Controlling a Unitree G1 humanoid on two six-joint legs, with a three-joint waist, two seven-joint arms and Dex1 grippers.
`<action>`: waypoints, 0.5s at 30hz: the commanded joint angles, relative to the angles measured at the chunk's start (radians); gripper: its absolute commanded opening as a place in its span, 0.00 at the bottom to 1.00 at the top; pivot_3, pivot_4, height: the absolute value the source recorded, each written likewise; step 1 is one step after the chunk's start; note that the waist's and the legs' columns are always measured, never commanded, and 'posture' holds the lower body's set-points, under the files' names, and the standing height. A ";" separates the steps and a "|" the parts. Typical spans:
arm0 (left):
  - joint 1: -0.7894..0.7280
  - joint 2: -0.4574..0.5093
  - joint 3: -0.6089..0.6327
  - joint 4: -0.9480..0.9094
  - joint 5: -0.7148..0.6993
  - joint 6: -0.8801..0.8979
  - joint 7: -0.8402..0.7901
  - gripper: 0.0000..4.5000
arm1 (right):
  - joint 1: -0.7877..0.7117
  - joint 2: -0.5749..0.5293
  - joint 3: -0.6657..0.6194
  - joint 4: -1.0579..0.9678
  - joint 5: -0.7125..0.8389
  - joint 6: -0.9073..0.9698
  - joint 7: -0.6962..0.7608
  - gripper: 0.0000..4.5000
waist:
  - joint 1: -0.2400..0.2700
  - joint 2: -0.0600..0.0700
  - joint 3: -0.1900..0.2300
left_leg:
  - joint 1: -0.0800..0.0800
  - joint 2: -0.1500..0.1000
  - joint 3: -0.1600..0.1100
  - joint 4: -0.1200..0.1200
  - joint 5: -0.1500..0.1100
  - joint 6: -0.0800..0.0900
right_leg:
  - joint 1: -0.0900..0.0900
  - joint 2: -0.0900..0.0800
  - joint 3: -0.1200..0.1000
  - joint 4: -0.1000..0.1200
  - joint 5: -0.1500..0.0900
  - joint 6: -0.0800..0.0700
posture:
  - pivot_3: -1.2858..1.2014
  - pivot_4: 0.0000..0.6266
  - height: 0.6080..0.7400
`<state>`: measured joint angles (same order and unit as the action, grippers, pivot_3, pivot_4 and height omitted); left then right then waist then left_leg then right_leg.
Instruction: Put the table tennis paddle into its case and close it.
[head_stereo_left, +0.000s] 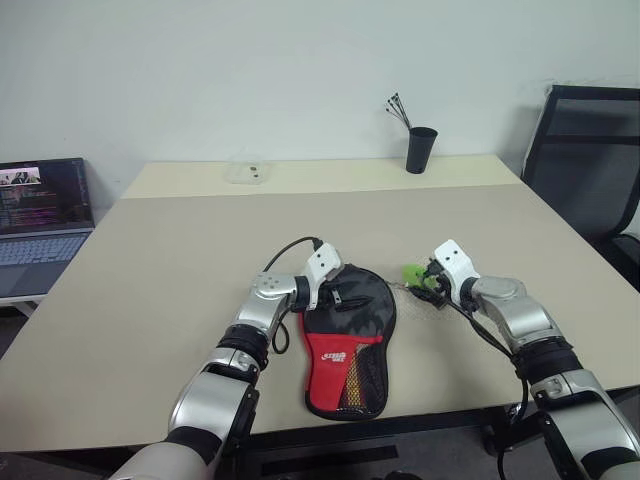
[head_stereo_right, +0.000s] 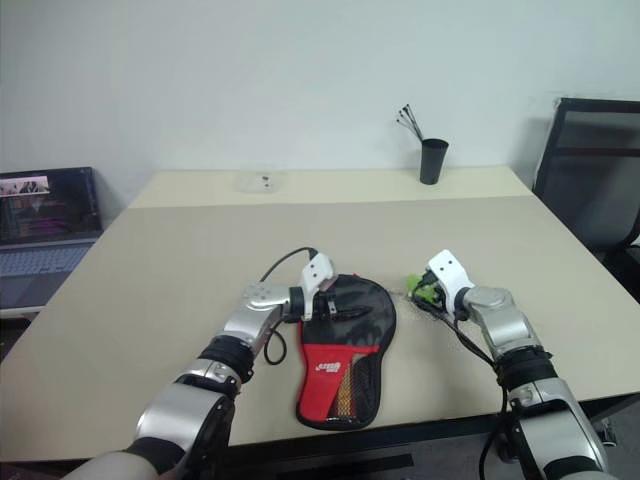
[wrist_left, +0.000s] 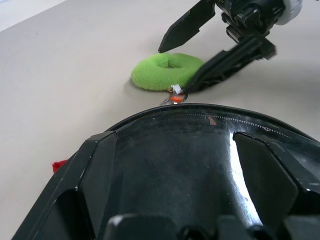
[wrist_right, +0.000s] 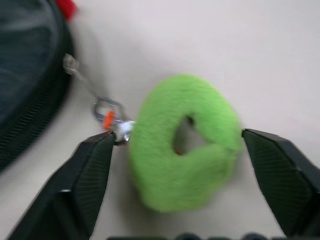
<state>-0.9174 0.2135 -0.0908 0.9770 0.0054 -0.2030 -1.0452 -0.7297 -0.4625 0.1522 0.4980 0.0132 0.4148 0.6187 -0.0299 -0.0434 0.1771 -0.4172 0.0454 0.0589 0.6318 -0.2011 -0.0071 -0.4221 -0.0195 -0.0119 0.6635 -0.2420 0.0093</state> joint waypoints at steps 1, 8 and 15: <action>-0.028 -0.019 -0.014 -0.004 -0.002 -0.014 -0.011 0.90 | -0.020 -0.008 0.009 -0.001 -0.036 -0.035 -0.006 0.62 | 0.000 0.000 0.000 | 0.000 0.000 0.000 0.000 0.000 0.000 | 0.000 0.000 0.000 0.000 0.000 0.000 | 0.52 0.24 1.00; -0.050 -0.055 -0.048 0.058 0.028 -0.043 -0.001 0.90 | -0.019 -0.005 0.016 0.018 -0.064 -0.026 -0.004 0.09 | 0.001 0.000 0.000 | 0.000 0.000 0.000 0.000 0.000 0.000 | 0.000 0.000 0.000 0.000 0.000 0.000 | 0.52 0.24 1.00; -0.061 -0.084 -0.057 0.136 0.051 -0.051 0.025 0.90 | -0.004 -0.009 0.025 -0.023 -0.080 -0.019 -0.004 0.01 | 0.001 0.000 0.000 | 0.000 0.000 0.000 0.001 0.000 0.000 | 0.001 0.000 0.000 0.001 0.000 0.000 | 0.52 0.24 1.00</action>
<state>-0.9632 0.1417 -0.1412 1.0966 0.0456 -0.2342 -1.0320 -0.7383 -0.4601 0.1790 0.5043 -0.0580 0.3896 0.6134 -0.0292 -0.0434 0.1770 -0.4168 0.0451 0.0591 0.6323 -0.2011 -0.0071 -0.4215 -0.0196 -0.0123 0.6640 -0.2421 0.0094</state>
